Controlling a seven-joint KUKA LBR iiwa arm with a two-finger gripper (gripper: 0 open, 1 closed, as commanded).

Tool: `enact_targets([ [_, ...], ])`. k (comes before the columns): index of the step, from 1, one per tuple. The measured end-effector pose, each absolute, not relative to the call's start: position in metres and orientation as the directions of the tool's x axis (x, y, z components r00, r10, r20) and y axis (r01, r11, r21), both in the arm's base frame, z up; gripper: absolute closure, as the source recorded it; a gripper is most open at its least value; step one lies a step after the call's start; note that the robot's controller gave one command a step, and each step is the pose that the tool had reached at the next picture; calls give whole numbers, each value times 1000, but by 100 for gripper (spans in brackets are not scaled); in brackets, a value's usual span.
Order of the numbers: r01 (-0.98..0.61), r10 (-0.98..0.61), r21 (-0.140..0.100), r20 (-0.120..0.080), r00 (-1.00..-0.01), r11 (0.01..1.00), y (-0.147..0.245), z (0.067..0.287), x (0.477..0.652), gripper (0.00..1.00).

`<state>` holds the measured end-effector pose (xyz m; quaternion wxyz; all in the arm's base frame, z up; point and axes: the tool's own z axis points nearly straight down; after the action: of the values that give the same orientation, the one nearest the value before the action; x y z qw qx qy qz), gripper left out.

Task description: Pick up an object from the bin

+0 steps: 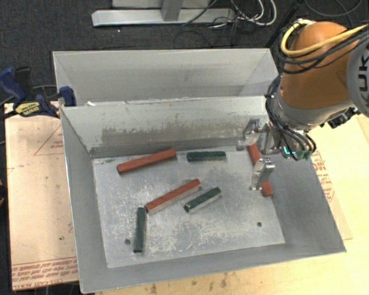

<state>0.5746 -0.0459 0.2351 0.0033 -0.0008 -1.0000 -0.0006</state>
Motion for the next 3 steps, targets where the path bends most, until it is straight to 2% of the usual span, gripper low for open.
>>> enact_targets([
  [1, 1, 1, 1, -1, -1000, 1000, -46, 240, 576, 0],
  [2, -49, -49, -2, -9, -999, 999, -23, 205, 570, 0],
  [3, -84, -84, 1, -6, -996, 996, -11, 144, 572, 0],
])
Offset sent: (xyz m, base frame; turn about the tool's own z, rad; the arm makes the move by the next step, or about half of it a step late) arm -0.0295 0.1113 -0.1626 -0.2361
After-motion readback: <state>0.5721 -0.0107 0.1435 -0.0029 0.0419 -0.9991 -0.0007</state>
